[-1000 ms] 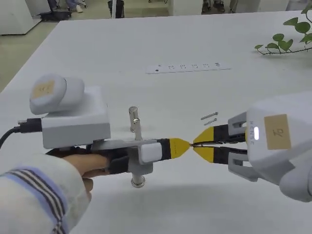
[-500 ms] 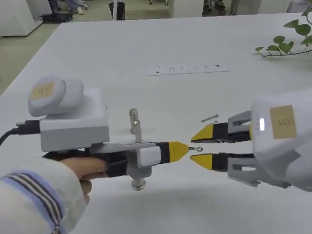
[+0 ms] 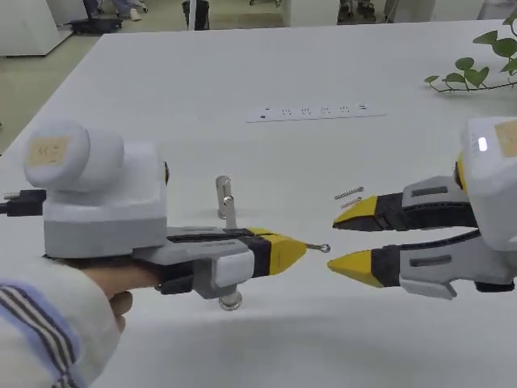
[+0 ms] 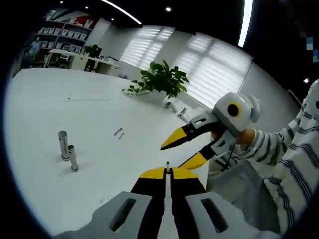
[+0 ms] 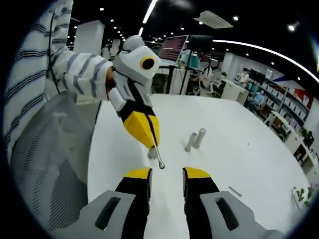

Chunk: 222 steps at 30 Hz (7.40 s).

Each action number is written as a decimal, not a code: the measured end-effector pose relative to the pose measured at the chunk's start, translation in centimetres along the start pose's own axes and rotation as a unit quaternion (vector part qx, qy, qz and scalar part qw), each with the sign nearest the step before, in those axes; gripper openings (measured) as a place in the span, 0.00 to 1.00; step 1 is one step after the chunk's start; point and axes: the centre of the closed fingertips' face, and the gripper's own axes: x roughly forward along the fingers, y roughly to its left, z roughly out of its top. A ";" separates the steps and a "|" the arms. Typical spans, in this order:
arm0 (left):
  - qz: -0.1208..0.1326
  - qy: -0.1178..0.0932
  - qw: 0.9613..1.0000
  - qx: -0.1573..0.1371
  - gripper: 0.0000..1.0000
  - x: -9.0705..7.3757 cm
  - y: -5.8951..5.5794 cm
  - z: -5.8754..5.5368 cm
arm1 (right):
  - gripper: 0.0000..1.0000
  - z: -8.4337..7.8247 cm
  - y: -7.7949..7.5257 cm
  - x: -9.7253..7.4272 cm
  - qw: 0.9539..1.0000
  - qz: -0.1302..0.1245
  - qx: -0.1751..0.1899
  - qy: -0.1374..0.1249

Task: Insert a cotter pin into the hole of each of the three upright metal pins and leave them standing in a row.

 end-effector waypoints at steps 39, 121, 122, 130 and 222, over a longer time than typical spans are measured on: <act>-0.086 0.033 0.972 0.216 0.00 -1.6 -3.1 -0.9 | 0.09 1.4 6.4 0.9 0.986 0.161 0.034 -0.017; 0.088 0.024 0.982 0.162 0.37 -3.2 6.6 -4.0 | 0.03 -0.3 2.8 3.9 0.991 0.120 0.055 0.010; 0.089 0.024 0.983 0.159 0.37 -3.0 6.8 -4.2 | 0.03 -0.3 2.7 4.0 0.991 0.120 0.056 0.011; 0.105 0.035 0.980 0.167 0.32 -2.4 7.9 -5.1 | 0.03 -0.9 2.0 5.1 0.991 0.117 0.053 0.025; 0.161 0.034 0.980 0.114 0.12 -1.7 10.0 -7.9 | 0.03 -0.8 1.7 9.7 0.996 0.079 -0.012 0.041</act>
